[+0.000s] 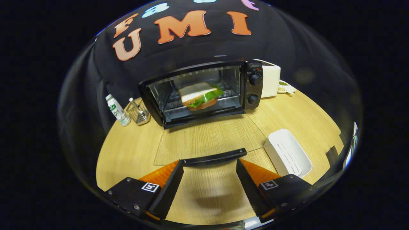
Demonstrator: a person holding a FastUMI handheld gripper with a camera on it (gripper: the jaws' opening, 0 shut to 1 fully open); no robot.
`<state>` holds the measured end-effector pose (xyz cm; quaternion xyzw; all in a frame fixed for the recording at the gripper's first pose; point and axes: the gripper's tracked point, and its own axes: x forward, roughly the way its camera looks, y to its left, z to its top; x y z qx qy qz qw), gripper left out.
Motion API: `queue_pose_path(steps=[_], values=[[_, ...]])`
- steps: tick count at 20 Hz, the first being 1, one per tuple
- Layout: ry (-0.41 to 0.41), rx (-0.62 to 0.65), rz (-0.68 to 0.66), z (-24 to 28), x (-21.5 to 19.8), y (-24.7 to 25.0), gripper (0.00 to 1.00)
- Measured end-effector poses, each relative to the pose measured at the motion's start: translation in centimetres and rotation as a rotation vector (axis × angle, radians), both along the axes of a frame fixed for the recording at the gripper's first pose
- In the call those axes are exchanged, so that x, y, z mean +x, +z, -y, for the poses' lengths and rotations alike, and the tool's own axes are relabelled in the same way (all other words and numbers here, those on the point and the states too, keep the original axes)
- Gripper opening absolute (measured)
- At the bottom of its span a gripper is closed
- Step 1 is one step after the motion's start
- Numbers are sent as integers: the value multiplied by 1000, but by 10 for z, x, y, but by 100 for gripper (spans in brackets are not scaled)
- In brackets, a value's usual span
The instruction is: Open the toaster oven, put the food inside, and close the toaster oven door.
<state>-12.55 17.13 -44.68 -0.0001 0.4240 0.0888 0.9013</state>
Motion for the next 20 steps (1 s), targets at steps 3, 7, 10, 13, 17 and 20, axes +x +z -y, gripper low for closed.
queue_pose_path(steps=[3,7,10,13,17,20], values=[[59,-75,-29,4,-2,-20,99],[110,-171,-52,7,-4,-45,99],[101,-183,-62,3,0,-56,99],[57,-167,-75,-1,13,-61,99],[25,-144,-75,-4,21,-62,100],[28,-135,-17,-7,31,-38,100]])
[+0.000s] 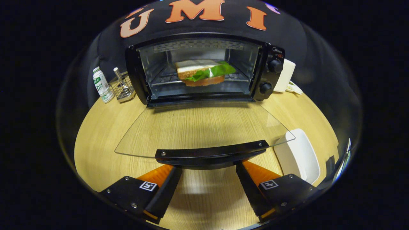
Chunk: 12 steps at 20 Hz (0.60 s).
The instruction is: Open the toaster oven, put the food inside, and close the toaster oven door.
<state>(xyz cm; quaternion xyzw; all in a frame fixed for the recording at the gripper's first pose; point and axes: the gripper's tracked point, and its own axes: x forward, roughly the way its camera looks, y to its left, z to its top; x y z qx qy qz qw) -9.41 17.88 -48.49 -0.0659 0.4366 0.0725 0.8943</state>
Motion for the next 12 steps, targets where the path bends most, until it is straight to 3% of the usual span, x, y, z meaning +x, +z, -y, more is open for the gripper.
queue_pose_path(steps=[5,12], values=[[-7,24,102,-2,42,40,100],[-26,34,177,-13,103,57,100]])
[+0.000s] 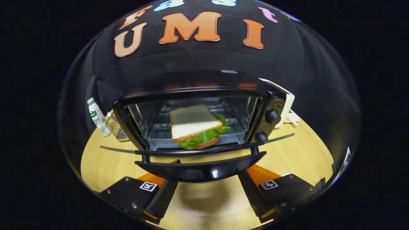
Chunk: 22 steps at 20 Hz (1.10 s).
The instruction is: Open the toaster oven, put the food inside, and close the toaster oven door.
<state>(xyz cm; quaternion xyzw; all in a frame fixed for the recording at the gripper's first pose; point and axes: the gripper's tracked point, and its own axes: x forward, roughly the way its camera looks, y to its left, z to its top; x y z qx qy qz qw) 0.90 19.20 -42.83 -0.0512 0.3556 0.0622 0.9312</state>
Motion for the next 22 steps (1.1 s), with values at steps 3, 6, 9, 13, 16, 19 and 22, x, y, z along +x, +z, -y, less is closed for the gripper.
queue_pose_path(steps=[3,6,9,13,16,19,22], values=[[3,10,25,-6,14,2,100],[7,21,59,-11,29,7,100],[6,23,71,-10,38,15,100],[6,30,80,2,28,32,100],[-11,46,103,26,22,63,100],[-16,54,170,50,29,115,100],[-4,66,263,65,32,177,100]])
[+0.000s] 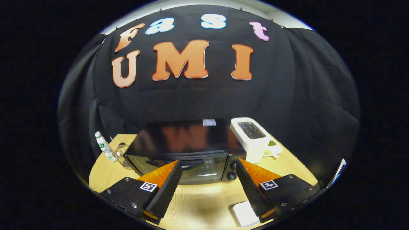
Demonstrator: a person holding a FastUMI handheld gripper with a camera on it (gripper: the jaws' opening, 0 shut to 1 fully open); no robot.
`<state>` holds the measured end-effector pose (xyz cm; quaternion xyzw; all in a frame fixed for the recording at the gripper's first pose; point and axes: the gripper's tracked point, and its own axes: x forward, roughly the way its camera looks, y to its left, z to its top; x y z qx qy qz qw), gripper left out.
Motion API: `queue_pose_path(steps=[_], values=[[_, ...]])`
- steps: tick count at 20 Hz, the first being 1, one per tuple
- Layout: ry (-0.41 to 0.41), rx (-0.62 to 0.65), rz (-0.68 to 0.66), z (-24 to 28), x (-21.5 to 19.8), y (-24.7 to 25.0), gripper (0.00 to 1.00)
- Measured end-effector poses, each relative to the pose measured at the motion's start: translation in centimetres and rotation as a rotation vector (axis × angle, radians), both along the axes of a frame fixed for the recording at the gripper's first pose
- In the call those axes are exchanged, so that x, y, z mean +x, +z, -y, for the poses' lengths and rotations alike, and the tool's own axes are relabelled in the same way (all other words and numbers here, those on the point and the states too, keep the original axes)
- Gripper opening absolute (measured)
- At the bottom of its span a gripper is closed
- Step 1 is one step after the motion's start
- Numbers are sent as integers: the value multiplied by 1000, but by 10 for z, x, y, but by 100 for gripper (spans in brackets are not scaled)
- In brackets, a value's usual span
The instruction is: Open the toaster oven, put the food inside, and close the toaster oven door.
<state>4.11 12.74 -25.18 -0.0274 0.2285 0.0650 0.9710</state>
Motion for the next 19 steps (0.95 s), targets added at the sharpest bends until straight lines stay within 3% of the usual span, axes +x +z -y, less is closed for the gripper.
queue_pose_path(steps=[9,15,19], values=[[48,74,180,5,-16,157,100],[55,92,229,9,-48,186,100],[19,118,221,18,-50,182,100]])
